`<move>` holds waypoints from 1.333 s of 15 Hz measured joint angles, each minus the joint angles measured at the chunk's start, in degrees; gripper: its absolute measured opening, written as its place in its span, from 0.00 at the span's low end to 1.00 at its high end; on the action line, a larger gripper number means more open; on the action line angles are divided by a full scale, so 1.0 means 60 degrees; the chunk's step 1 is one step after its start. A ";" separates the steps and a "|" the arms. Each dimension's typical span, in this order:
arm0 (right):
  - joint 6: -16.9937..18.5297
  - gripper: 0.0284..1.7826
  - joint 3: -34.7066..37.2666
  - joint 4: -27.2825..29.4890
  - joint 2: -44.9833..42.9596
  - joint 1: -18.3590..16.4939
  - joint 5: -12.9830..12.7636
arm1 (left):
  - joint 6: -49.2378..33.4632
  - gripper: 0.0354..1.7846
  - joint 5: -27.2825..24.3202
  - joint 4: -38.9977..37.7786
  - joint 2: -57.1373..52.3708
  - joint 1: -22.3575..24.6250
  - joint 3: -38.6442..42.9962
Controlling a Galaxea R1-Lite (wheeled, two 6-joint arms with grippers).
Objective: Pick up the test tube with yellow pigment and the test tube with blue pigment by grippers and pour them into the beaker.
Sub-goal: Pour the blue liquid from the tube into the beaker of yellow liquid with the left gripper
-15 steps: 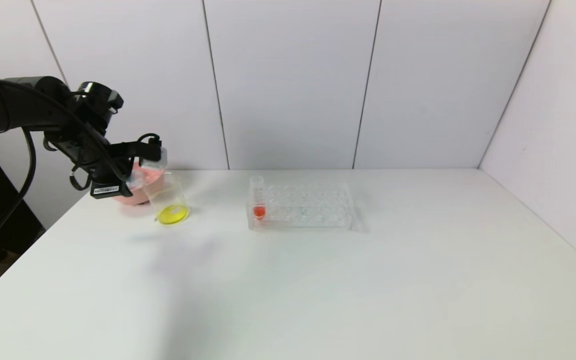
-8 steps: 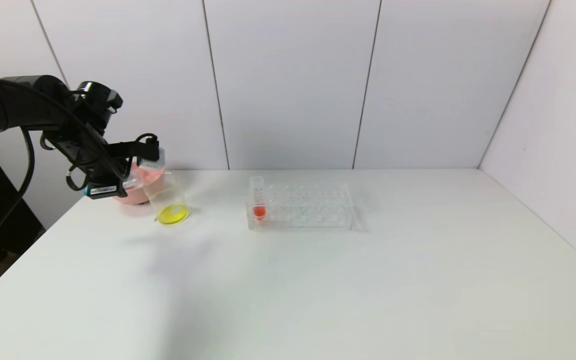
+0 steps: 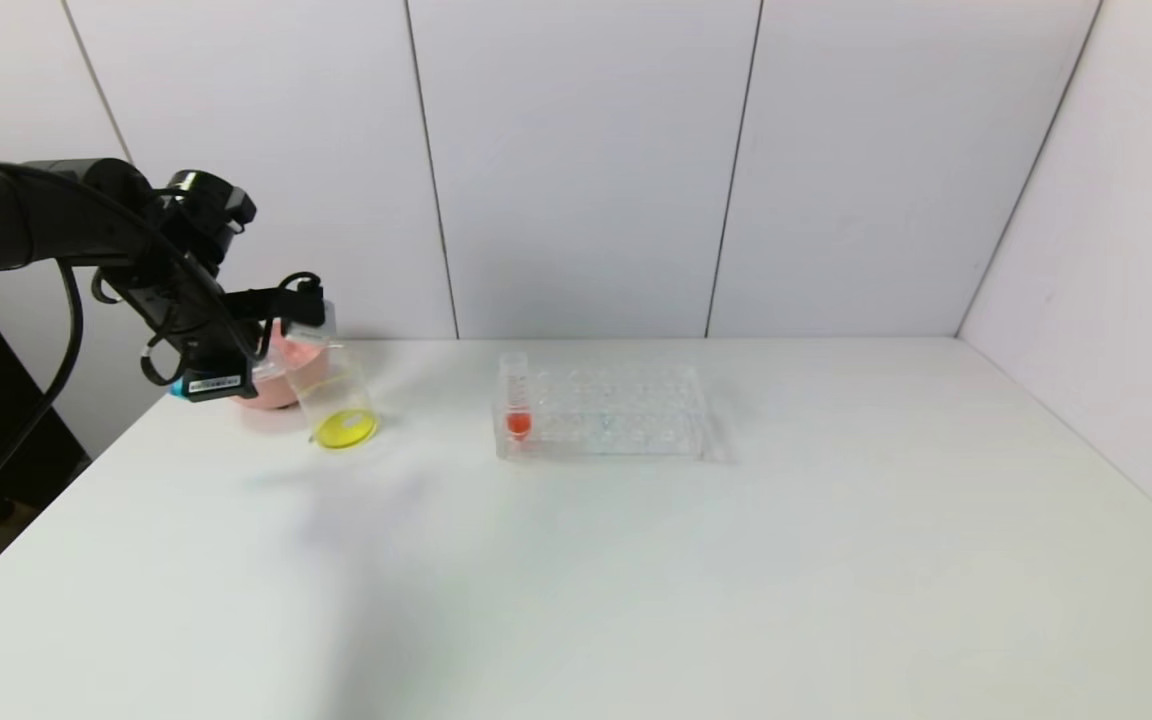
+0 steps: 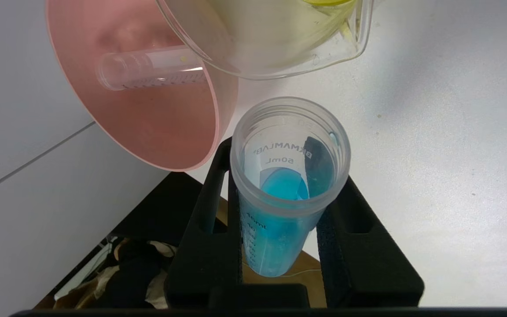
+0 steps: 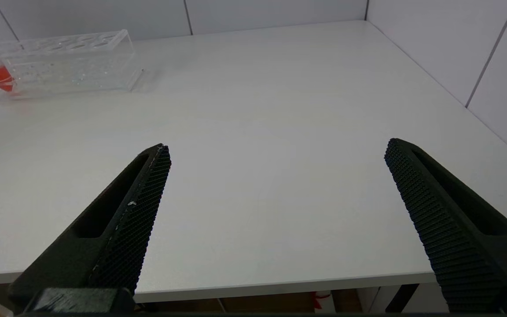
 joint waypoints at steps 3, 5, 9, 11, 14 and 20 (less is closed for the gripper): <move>0.0000 1.00 0.0000 0.0000 0.0000 -0.0004 0.0000 | -0.0230 0.26 -0.0008 -0.0069 0.0065 -0.0018 0.0000; 0.0000 1.00 0.0000 0.0000 0.0000 -0.0008 0.0000 | -0.0526 0.26 -0.0004 -0.0055 0.0091 -0.0043 0.0000; 0.0000 1.00 0.0000 0.0000 0.0000 -0.0004 -0.0004 | -0.1000 0.26 0.0002 0.0033 0.0114 -0.0140 0.0000; -0.0004 1.00 0.0000 0.0000 0.0000 0.0000 0.0000 | -0.1061 0.26 0.0195 0.0061 0.0116 -0.0148 0.0000; 0.0000 1.00 0.0000 0.0000 0.0000 -0.0008 0.0000 | -0.1335 0.26 0.0268 0.0142 0.0120 -0.0195 0.0000; 0.0000 1.00 0.0000 0.0000 0.0000 0.0000 0.0002 | -0.1776 0.26 0.0386 0.0185 0.0114 -0.0230 -0.0008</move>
